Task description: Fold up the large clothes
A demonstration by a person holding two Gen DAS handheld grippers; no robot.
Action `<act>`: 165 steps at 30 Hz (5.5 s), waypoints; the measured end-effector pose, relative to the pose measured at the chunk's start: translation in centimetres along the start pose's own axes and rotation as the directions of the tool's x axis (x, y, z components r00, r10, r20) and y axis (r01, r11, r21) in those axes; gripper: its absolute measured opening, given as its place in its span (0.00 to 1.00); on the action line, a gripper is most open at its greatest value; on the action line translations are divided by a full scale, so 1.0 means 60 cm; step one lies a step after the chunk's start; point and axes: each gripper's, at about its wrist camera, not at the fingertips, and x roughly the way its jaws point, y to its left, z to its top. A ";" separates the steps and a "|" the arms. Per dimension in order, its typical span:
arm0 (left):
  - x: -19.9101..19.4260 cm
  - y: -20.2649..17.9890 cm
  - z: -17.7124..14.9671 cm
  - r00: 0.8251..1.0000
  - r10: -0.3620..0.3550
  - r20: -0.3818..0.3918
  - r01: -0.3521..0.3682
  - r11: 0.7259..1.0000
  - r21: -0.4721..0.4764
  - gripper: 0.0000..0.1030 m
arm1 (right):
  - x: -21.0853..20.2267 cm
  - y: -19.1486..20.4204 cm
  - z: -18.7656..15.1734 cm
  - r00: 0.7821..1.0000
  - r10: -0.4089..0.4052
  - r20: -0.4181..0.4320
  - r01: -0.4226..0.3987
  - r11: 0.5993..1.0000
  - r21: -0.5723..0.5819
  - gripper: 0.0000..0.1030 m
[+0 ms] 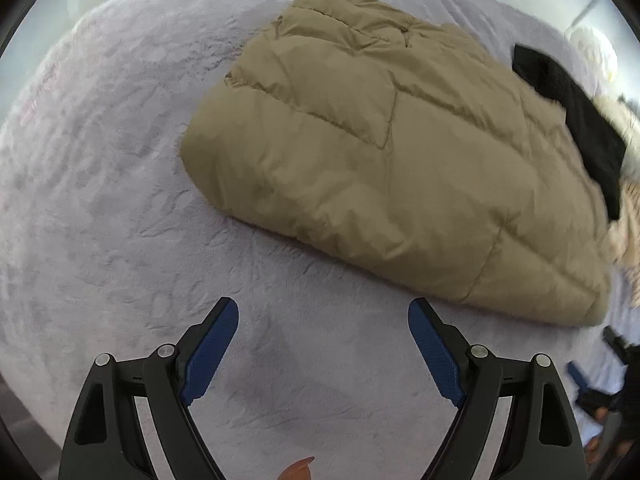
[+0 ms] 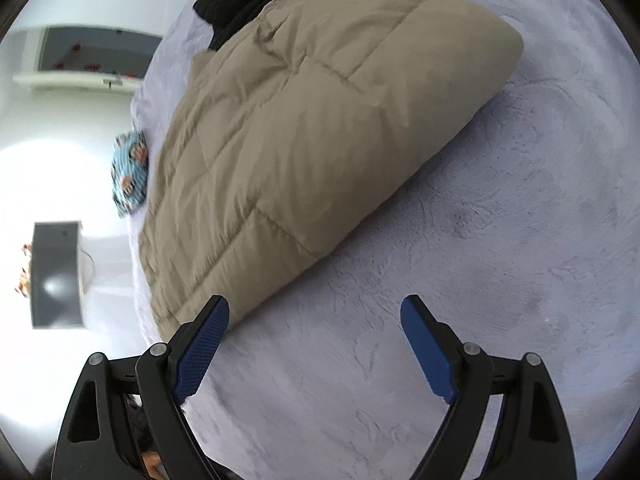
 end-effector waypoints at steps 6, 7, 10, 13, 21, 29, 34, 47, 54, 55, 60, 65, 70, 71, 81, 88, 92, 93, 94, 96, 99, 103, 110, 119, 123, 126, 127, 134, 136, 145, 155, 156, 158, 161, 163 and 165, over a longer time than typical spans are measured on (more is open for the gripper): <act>0.012 0.029 0.033 0.986 -0.166 0.028 0.168 0.978 -0.120 0.85 | 0.006 -0.023 0.024 0.994 0.089 0.059 -0.095 0.989 0.111 0.87; 0.013 0.034 0.037 0.983 -0.179 0.036 0.182 0.975 -0.131 0.85 | 0.007 -0.025 0.029 0.993 0.097 0.070 -0.105 0.987 0.121 0.87; 0.023 0.053 0.053 0.966 -0.255 0.048 0.260 0.947 -0.188 0.85 | 0.010 -0.032 0.046 0.988 0.116 0.106 -0.131 0.980 0.148 0.87; 0.035 0.060 0.071 0.951 -0.304 0.051 0.307 0.926 -0.219 0.85 | 0.020 -0.041 0.066 0.984 0.127 0.129 -0.150 0.971 0.188 0.87; 0.069 0.038 0.100 0.946 -0.322 0.044 0.324 0.919 -0.225 0.85 | 0.040 -0.032 0.103 0.965 0.210 0.156 -0.242 0.943 0.227 1.00; 0.093 0.050 0.126 0.937 -0.337 0.089 0.349 0.894 -0.283 0.85 | 0.071 -0.024 0.139 0.971 0.216 0.101 -0.232 0.950 0.209 1.00; 0.111 0.050 0.134 0.937 -0.333 0.104 0.348 0.875 -0.337 0.85 | 0.102 -0.022 0.161 0.973 0.226 0.054 -0.232 0.947 0.222 1.00; 0.016 0.030 0.133 0.881 -0.430 0.198 0.458 0.879 -0.129 0.17 | 0.083 -0.032 0.155 0.941 0.319 0.108 -0.337 0.888 0.312 0.23; -0.051 0.067 0.089 0.862 -0.476 0.175 0.488 0.873 -0.029 0.17 | 0.035 -0.017 0.108 0.953 0.291 0.084 -0.303 0.920 0.249 0.22; -0.061 0.076 0.072 0.863 -0.478 0.161 0.486 0.874 -0.012 0.17 | 0.028 -0.021 0.096 0.955 0.286 0.078 -0.296 0.921 0.253 0.22; -0.083 0.117 -0.016 0.870 -0.488 0.071 0.489 0.872 -0.004 0.17 | -0.012 -0.052 0.025 0.968 0.247 0.051 -0.252 0.923 0.291 0.22; -0.096 0.165 -0.124 0.895 -0.447 -0.008 0.447 0.894 -0.027 0.17 | -0.043 -0.087 -0.032 0.975 0.220 0.030 -0.217 0.917 0.336 0.22; -0.070 0.198 -0.189 0.925 -0.379 -0.034 0.375 0.923 -0.088 0.17 | -0.041 -0.119 -0.024 0.979 0.205 0.005 -0.193 0.913 0.360 0.27; -0.069 0.204 -0.197 0.932 -0.362 -0.030 0.357 0.928 -0.105 0.22 | -0.048 -0.121 -0.018 0.980 0.201 -0.003 -0.187 0.915 0.358 0.28; -0.177 0.255 -0.236 0.991 -0.122 0.052 0.127 0.985 -0.119 0.46 | -0.157 -0.096 0.008 0.996 0.044 -0.077 -0.023 0.969 0.247 0.59; -0.218 0.297 -0.188 0.972 -0.230 0.048 0.234 0.967 -0.105 0.46 | -0.219 0.009 0.011 0.994 -0.108 -0.006 0.108 0.994 -0.025 0.35; -0.172 0.279 -0.150 0.960 -0.275 -0.041 0.273 0.960 -0.057 0.46 | -0.182 0.061 0.013 0.988 -0.154 0.008 0.154 0.981 -0.122 0.34; -0.159 0.271 -0.143 0.958 -0.280 -0.065 0.278 0.960 -0.036 0.46 | -0.163 0.067 0.005 0.985 -0.172 -0.001 0.171 0.977 -0.129 0.34; -0.146 0.269 -0.139 0.954 -0.288 -0.086 0.289 0.957 -0.009 0.46 | -0.149 0.061 -0.001 0.981 -0.195 -0.012 0.192 0.972 -0.133 0.34; -0.122 0.260 -0.130 0.949 -0.288 -0.127 0.294 0.955 0.029 0.46 | -0.114 0.057 -0.019 0.965 -0.261 -0.035 0.254 0.957 -0.138 0.34; -0.089 0.251 -0.136 0.962 -0.196 -0.191 0.227 0.961 0.157 0.23 | -0.093 0.016 -0.035 0.931 -0.361 -0.057 0.352 0.928 -0.123 0.34; -0.051 0.267 -0.152 0.968 -0.087 -0.234 0.135 0.971 0.199 0.12 | -0.067 0.013 -0.018 0.919 -0.388 -0.070 0.383 0.921 -0.072 0.34; -0.054 0.301 -0.154 0.971 -0.055 -0.231 0.088 0.987 0.136 0.12 | -0.042 0.014 -0.001 0.886 -0.458 -0.067 0.453 0.888 -0.080 0.34; -0.148 0.277 -0.109 0.995 -0.058 -0.082 0.067 0.991 0.115 0.12 | -0.048 0.152 -0.041 0.876 -0.481 0.028 0.478 0.861 -0.176 0.34; -0.150 0.238 -0.102 0.996 -0.053 -0.076 0.063 0.988 0.141 0.12 | -0.029 0.194 -0.058 0.887 -0.461 0.020 0.450 0.857 -0.252 0.34; -0.149 0.213 -0.099 0.997 -0.036 -0.075 0.049 0.983 0.178 0.64 | -0.001 0.219 -0.075 0.887 -0.462 -0.011 0.436 0.844 -0.311 0.34; -0.153 0.211 -0.099 0.998 -0.031 -0.060 0.042 0.983 0.181 0.81 | 0.006 0.225 -0.081 0.887 -0.462 -0.022 0.431 0.843 -0.322 0.34; -0.163 0.195 -0.105 0.999 -0.029 -0.040 0.036 0.981 0.193 0.90 | 0.035 0.218 -0.094 0.872 -0.482 -0.082 0.422 0.827 -0.372 0.40; -0.155 0.189 -0.101 0.999 -0.021 -0.036 0.028 0.982 0.189 0.90 | 0.049 0.232 -0.099 0.869 -0.488 -0.084 0.421 0.817 -0.394 0.46; -0.135 0.191 -0.083 0.999 -0.019 -0.045 0.027 0.984 0.178 0.92 | 0.062 0.270 -0.115 0.867 -0.495 -0.063 0.409 0.777 -0.478 0.78; -0.107 0.196 -0.063 0.996 -0.018 -0.093 0.033 0.986 0.161 1.00 | 0.074 0.299 -0.124 0.884 -0.465 -0.047 0.380 0.773 -0.509 0.88; -0.103 0.199 -0.061 0.995 -0.016 -0.098 0.031 0.987 0.156 1.00 | 0.087 0.305 -0.124 0.883 -0.467 -0.055 0.376 0.772 -0.513 0.88; -0.096 0.203 -0.060 0.994 -0.018 -0.111 0.034 0.989 0.147 1.00 | 0.094 0.310 -0.126 0.882 -0.467 -0.070 0.368 0.773 -0.518 0.88; -0.087 0.209 -0.058 0.988 -0.060 -0.144 0.079 0.988 0.130 1.00 | 0.101 0.321 -0.130 0.888 -0.452 -0.080 0.349 0.778 -0.522 0.88; -0.084 0.211 -0.057 0.986 -0.067 -0.152 0.087 0.988 0.128 1.00 | 0.105 0.328 -0.131 0.891 -0.445 -0.083 0.340 0.779 -0.526 0.88; -0.083 0.209 -0.058 0.985 -0.074 -0.153 0.094 0.987 0.129 1.00 | 0.111 0.333 -0.129 0.891 -0.446 -0.087 0.340 0.782 -0.523 0.88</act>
